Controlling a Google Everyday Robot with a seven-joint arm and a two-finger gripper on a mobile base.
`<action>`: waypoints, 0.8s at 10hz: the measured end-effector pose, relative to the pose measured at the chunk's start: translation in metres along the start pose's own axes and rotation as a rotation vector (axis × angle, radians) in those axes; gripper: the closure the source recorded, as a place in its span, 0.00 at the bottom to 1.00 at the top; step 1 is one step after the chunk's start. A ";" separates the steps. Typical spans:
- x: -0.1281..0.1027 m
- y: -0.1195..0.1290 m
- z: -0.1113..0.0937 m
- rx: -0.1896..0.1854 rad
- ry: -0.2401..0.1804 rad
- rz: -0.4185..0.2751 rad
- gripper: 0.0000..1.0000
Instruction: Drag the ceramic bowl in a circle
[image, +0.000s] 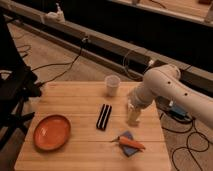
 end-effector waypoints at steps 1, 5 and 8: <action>-0.027 0.015 0.014 -0.043 -0.041 -0.061 0.20; -0.114 0.078 0.051 -0.180 -0.146 -0.271 0.20; -0.112 0.077 0.050 -0.178 -0.144 -0.267 0.20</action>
